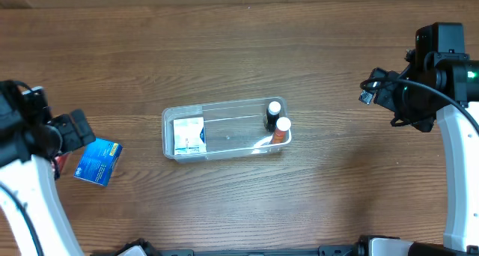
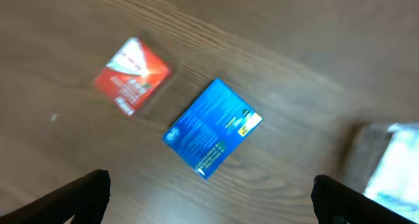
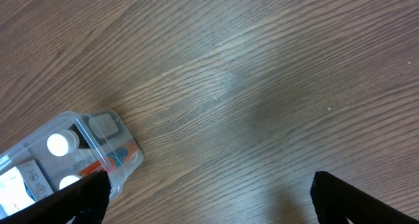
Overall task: Pack container
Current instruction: 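Move the left gripper back to the blue Vicks box, then grasp the blue Vicks VapoDrops box with the left gripper and lift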
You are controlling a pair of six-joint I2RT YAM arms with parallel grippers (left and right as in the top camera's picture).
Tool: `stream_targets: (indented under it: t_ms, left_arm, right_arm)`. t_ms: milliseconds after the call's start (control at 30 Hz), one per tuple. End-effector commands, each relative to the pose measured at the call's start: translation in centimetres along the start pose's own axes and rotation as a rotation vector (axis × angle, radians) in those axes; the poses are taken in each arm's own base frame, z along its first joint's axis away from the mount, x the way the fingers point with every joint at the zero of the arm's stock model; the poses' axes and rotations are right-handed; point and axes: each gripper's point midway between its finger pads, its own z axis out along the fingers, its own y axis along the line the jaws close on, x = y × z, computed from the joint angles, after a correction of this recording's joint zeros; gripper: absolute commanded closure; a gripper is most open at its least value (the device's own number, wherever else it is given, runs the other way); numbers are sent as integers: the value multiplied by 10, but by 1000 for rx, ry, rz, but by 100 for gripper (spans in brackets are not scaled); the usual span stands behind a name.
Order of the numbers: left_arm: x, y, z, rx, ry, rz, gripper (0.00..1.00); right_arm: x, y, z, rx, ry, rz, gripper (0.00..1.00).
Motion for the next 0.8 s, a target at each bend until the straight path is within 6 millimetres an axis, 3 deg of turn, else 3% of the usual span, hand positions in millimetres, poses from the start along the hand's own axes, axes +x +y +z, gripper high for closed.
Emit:
stream_targets:
  t_ms: [0,133,233,367,467,767]
  left_arm:
    - [9,-1,49,25,124,159,0]
    - [14,6,88,-8,221,166,0]
    - [23,-7,106,84,279,260,0]
    - [28,-17,115,138,302,430,0]
    - [31,-11,121,119,331,535,0]
    - [50,-14,145,184,423,614,0]
  right_arm:
    - [-2,-1,0,4,-6,-4,0]
    - [-2,-1,0,4,-6,-5,0]
    - [-2,-1,0,4,-6,-5,0]
    - [-2,-1,0,3,-7,-5,0]
    - [-3,-1,0,2,-10,-5,0]
    - [-3,-1,0,3,-10,-6,0]
